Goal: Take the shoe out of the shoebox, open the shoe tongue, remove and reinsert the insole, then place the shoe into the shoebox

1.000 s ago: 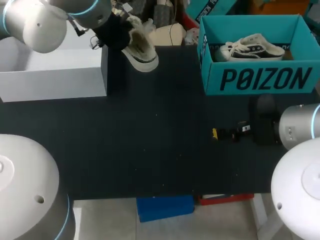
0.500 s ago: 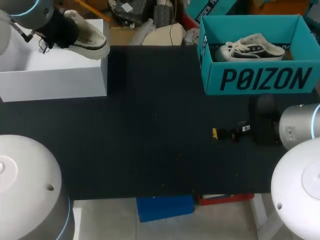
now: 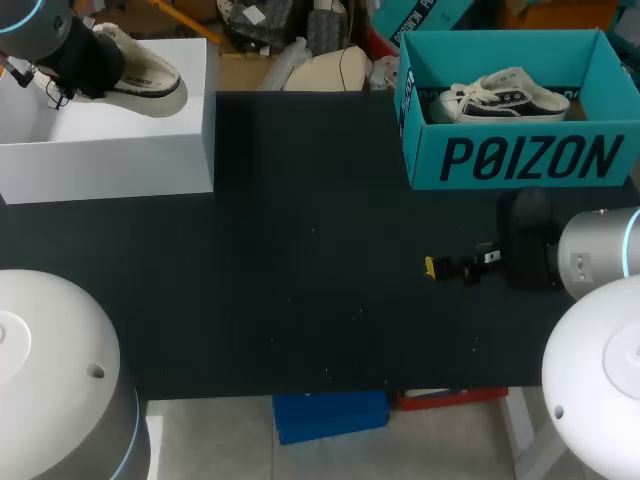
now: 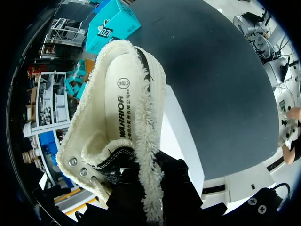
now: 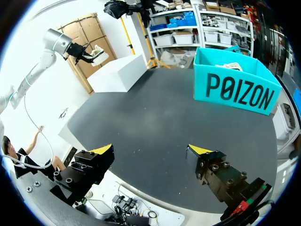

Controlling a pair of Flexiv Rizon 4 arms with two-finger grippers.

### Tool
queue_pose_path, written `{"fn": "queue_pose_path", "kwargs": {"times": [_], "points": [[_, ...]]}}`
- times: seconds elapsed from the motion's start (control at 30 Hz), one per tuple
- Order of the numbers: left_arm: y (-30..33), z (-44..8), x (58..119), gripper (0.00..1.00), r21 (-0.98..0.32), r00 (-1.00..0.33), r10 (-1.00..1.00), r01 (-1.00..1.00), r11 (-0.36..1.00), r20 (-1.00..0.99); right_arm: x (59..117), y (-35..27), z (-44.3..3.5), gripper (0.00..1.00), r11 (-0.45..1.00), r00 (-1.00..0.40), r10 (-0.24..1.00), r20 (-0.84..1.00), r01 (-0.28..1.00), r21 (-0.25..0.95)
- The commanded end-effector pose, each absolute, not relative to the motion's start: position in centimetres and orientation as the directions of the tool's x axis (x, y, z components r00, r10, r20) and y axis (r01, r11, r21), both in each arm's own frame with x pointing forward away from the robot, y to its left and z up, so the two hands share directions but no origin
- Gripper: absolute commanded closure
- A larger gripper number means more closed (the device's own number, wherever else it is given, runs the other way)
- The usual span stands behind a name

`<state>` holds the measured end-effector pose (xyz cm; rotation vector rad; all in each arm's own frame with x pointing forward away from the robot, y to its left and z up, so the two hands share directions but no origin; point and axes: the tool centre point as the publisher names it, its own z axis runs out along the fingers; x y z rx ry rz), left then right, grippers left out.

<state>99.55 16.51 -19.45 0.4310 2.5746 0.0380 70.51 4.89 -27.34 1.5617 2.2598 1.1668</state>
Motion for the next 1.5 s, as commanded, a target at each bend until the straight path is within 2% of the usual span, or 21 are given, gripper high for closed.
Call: {"fn": "queue_pose_path", "kwargs": {"times": [0.03, 0.63, 1.5], "points": [[17.8, -20.3, 101.2, 1.0, 0.096, -0.827, 0.284, 0.272, 0.957, -0.486, 70.5, 4.9, -27.5, 0.0, 0.149, -0.444, 0.848, 0.29, 0.725, 0.672], [20.6, -25.0, 104.3, 1.0, 0.06, -0.876, 0.15, 0.138, 0.989, -0.459, 70.5, 4.9, -27.5, 0.0, 0.149, -0.444, 0.848, 0.29, 0.725, 0.672], [22.3, -32.7, 104.0, 1.0, 0.04, -0.935, 0.085, 0.076, 0.996, -0.345, 70.5, 4.9, -27.5, 0.0, 0.149, -0.444, 0.848, 0.29, 0.725, 0.672]]}}
